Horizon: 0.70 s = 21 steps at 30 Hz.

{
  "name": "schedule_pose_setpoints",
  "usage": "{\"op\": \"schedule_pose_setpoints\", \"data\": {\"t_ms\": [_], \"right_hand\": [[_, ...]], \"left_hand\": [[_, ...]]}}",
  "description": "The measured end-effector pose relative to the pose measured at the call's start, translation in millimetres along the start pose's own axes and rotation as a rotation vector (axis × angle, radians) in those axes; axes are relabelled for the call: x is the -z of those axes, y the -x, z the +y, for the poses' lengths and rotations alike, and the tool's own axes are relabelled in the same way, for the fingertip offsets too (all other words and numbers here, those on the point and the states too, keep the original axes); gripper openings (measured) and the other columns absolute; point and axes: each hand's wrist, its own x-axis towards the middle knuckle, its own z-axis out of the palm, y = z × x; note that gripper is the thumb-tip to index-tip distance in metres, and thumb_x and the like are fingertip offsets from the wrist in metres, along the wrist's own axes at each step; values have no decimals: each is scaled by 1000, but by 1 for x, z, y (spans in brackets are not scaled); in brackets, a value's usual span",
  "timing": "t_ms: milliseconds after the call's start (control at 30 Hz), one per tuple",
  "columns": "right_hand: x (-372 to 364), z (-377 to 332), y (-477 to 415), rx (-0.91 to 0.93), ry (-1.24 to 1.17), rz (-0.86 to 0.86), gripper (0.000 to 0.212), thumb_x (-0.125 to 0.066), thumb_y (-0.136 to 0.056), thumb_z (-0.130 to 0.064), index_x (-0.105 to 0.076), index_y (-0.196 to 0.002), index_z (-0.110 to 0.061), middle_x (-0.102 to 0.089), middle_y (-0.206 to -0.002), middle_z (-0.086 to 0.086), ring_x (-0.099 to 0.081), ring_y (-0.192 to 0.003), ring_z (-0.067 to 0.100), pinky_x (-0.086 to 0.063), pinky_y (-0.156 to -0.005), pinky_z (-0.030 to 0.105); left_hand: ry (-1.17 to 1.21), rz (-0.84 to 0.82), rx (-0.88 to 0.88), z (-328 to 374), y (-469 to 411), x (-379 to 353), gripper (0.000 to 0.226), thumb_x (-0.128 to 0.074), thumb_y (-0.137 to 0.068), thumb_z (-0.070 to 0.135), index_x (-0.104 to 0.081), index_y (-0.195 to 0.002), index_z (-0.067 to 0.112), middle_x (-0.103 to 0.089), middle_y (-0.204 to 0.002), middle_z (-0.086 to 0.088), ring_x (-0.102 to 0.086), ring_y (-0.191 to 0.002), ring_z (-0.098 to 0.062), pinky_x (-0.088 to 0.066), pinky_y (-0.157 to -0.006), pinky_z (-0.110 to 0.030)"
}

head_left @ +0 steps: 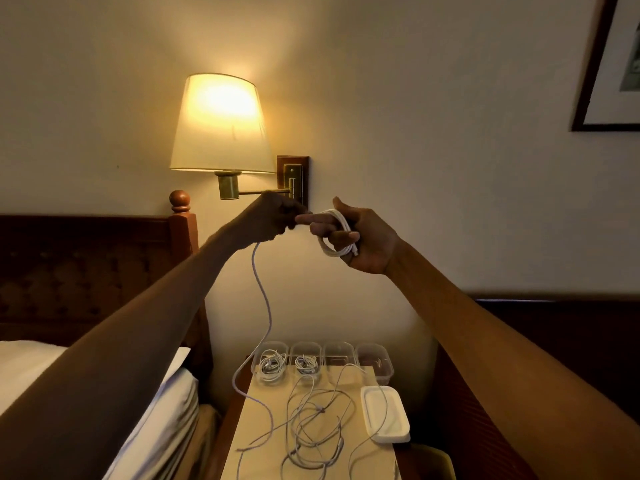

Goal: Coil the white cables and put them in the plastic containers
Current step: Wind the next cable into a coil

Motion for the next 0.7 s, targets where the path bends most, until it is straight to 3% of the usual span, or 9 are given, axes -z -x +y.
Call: {"op": "schedule_pose_setpoints", "data": {"t_ms": [100,200,300,433,500,600,700], "right_hand": [[1,-5,-1,80,76,19,58,-25,-105,-41,-47,-137,2,-58,-134,18,-69,-89,15,-53,-71,15],[3,-5,-6,133,125,61,57,-25,-106,-37,-42,-139,6,-56,-135,21,-69,-102,25,-58,-81,24],[6,-3,-15,185,107,125,56,-23,-107,-36,-35,-143,6,-49,-142,23,-55,-125,33,-49,-100,35],[9,-1,-26,212,239,292,57,-23,-106,-38,-22,-151,-4,-27,-157,16,-32,-143,32,-26,-116,41],[11,1,-30,219,406,397,56,-25,-105,-40,-27,-149,-5,-30,-155,18,-31,-143,34,-24,-117,41],[18,5,-31,201,754,491,52,-29,-105,-40,-41,-138,-2,-40,-142,32,-40,-132,44,-39,-107,40],[22,8,-24,115,996,462,44,-29,-105,-39,-49,-123,-4,-57,-120,27,-62,-98,28,-50,-83,32]], "left_hand": [[223,-72,205,-14,5,-13,12,-51,-100,15,-62,-103,17,-56,-76,-4,-46,-57,-10,-36,-46,-18],[263,-129,297,-7,6,-30,13,-48,-102,15,-61,-103,19,-55,-74,-4,-45,-53,-10,-36,-47,-20],[178,-215,317,12,4,-47,18,-49,-101,11,-64,-107,19,-54,-66,-2,-45,-47,-10,-38,-42,-19],[6,-360,381,32,-7,-53,23,-47,-100,3,-59,-119,8,-54,-71,-7,-47,-49,-12,-39,-42,-20],[-63,-403,395,41,-10,-46,23,-45,-100,4,-61,-116,6,-54,-69,-7,-48,-45,-10,-39,-40,-19],[-103,-443,312,49,-13,-27,21,-49,-99,8,-68,-107,4,-56,-66,-6,-48,-41,-6,-40,-41,-18],[-216,-400,161,55,-16,-4,16,-56,-95,11,-73,-97,12,-61,-69,-2,-51,-49,-5,-41,-45,-17]]}}
